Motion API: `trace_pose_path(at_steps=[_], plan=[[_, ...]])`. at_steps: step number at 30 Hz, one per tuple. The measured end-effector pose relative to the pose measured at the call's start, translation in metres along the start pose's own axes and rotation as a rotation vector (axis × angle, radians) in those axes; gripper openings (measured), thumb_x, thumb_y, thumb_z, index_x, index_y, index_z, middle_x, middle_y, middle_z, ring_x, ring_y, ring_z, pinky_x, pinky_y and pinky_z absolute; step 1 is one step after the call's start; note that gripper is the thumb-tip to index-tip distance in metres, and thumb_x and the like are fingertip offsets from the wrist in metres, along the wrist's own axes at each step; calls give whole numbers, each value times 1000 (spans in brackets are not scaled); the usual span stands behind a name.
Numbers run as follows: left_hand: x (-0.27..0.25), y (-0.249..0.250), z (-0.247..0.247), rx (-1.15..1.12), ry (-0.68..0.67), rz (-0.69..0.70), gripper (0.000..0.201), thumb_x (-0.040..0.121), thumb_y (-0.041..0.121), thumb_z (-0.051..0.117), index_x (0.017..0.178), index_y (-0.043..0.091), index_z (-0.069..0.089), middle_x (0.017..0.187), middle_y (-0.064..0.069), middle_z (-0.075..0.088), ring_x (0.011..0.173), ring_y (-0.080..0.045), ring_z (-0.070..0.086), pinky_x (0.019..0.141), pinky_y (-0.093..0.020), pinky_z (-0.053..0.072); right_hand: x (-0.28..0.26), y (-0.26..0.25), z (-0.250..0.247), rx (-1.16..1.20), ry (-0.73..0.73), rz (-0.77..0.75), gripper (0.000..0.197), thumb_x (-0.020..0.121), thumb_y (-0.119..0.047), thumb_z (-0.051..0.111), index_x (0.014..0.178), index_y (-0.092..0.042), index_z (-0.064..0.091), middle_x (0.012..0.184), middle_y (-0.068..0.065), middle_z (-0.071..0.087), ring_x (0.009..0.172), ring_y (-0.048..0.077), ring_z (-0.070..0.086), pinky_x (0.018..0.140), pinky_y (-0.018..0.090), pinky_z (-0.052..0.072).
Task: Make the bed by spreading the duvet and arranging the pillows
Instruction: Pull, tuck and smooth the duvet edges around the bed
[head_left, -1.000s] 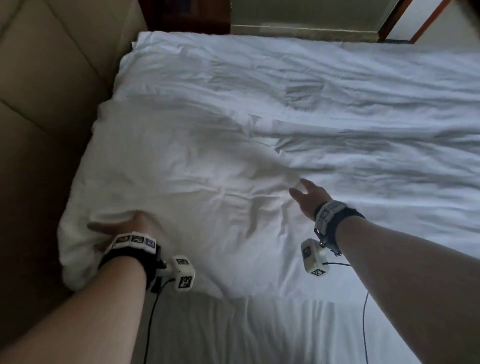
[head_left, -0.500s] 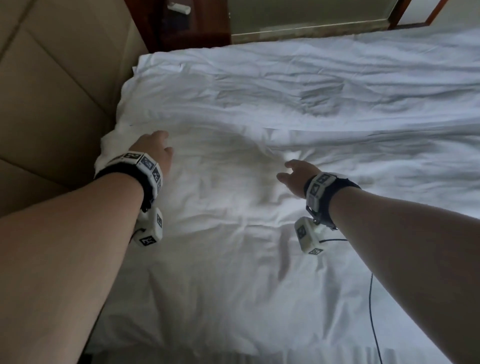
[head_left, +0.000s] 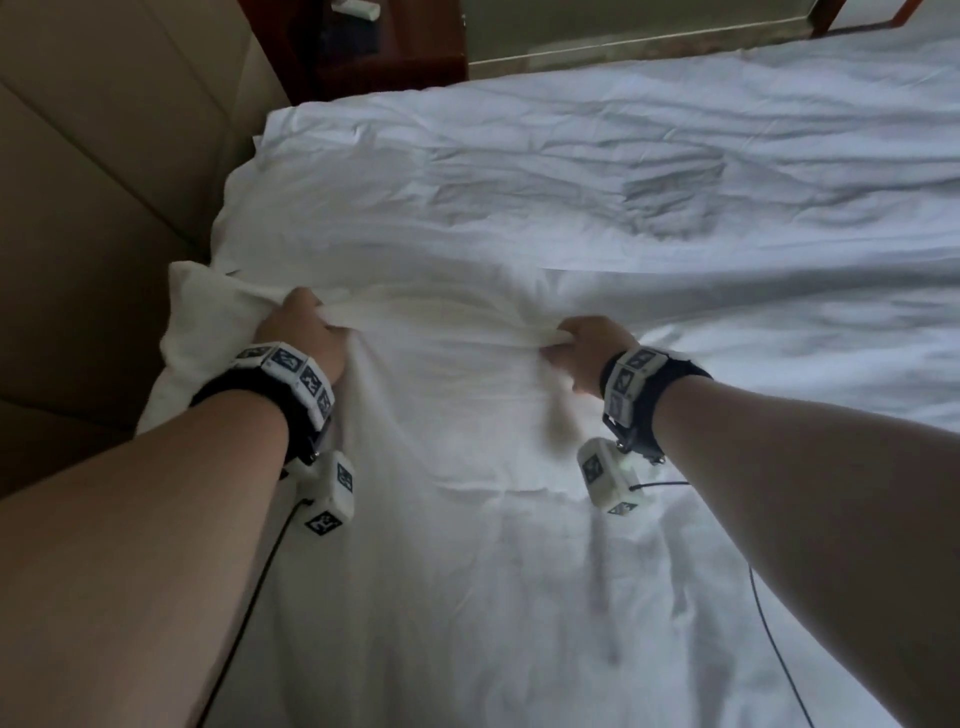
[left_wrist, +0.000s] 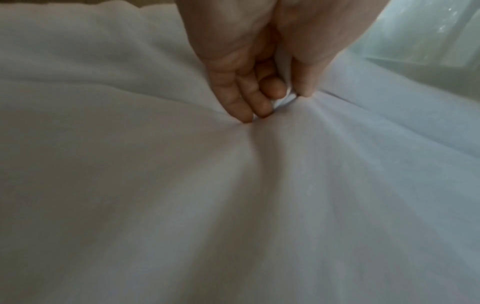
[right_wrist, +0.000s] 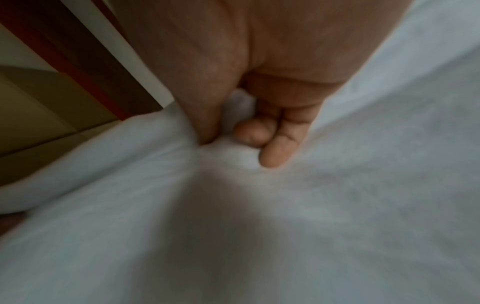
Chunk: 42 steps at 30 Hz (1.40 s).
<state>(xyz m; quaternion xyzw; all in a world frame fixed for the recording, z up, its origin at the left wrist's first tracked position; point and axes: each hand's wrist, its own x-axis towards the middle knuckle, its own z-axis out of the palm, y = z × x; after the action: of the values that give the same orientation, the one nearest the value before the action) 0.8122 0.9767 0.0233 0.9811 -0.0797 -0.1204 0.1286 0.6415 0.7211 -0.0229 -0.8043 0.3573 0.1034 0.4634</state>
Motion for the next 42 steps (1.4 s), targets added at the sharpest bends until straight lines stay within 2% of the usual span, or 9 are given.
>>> trace_pose_path(at_steps=[4,8,11,13,16,19,28,38,42], plan=[[13,14,-31,-66,112,-38,38,97,36,53,127,13,52,128,-24,62,114,-47,59,92,-49,47,22,-48,-30,-96,198,-135,29,92,-30,65,120,-22,70,116,9,70,104,30,67,83,31,53],[15,32,-34,-168,181,-48,39,99,31,53,133,14,48,133,-24,58,118,-44,57,89,-44,43,33,-62,-35,-111,271,-178,21,95,-25,53,112,-24,66,125,14,58,87,30,64,77,31,50],[0,35,-1,-131,-69,11,78,96,41,64,158,31,16,162,-14,32,139,-40,42,102,-36,38,29,-31,-14,-213,77,-86,53,99,-31,57,150,-32,42,156,12,21,119,35,59,104,34,47],[-7,31,23,164,-245,72,100,88,70,58,154,52,-15,172,0,-6,153,-45,9,123,-53,18,23,-9,-4,-298,-46,-39,75,96,-36,62,157,-47,19,167,4,-6,140,37,43,114,40,39],[-6,27,47,425,-357,77,90,83,89,36,149,62,-19,167,-2,-28,151,-51,-13,120,-68,4,15,23,-10,-449,-64,-8,82,94,-51,57,152,-60,0,166,-7,-23,155,38,5,122,60,12],[-9,27,54,476,-382,44,87,82,91,29,148,62,-19,165,-2,-32,151,-50,-17,119,-70,1,9,60,-29,-602,-36,69,83,92,-66,47,150,-59,-13,164,-9,-27,152,36,-22,118,67,-8],[-78,50,66,388,-272,23,74,93,80,22,154,56,-12,168,-3,-23,154,-44,-14,120,-68,-3,-43,160,-52,-633,-1,238,81,84,-78,28,149,-58,-16,164,-12,-28,150,26,-29,116,62,-18],[-280,105,165,468,-345,514,70,92,79,11,152,57,-16,164,2,-35,150,-38,-32,115,-69,-13,-158,208,-20,-707,-4,-8,71,94,-72,18,150,-54,-21,162,-14,-31,149,24,-31,117,61,-16],[-312,69,206,556,-367,454,74,89,80,9,154,54,-15,164,8,-34,150,-30,-34,117,-61,-19,-183,275,-19,-776,23,69,73,90,-78,11,153,-52,-16,165,-14,-24,152,22,-26,118,58,-17]])
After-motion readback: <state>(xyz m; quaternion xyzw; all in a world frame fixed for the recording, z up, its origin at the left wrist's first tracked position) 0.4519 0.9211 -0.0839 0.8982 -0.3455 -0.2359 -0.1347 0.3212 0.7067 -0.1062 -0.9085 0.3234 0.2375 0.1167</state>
